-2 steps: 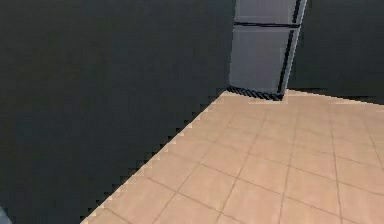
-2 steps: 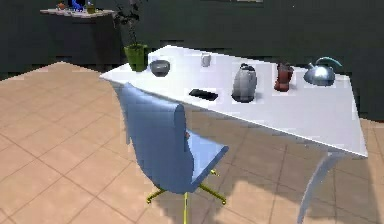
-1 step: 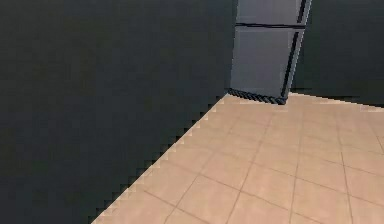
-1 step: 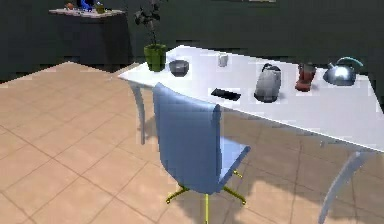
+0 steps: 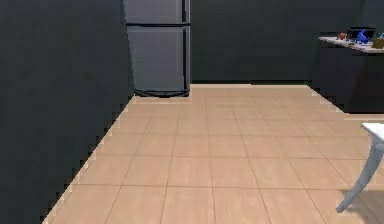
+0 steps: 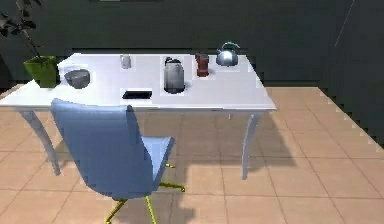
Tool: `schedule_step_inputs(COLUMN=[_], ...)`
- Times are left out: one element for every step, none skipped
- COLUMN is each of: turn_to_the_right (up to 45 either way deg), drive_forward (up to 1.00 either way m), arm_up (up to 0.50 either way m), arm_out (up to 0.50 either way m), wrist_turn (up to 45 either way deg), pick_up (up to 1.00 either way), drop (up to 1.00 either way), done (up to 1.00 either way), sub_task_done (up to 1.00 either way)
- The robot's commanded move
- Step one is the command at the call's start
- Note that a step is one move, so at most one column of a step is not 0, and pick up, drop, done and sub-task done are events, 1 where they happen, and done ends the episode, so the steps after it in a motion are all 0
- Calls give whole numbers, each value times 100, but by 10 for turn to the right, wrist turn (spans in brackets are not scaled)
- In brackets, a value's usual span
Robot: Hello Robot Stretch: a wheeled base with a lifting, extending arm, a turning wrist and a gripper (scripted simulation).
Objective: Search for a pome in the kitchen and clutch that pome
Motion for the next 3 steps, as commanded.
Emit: schedule_step_inputs(turn_to_the_right=[0,360,0], drive_forward=[65,0,100], arm_up=[0,0,0], arm_out=[0,0,0], wrist_turn=[0,0,0], pick_up=[0,0,0], drop=[0,0,0], done=[0,0,0], sub_task_done=[0,0,0])
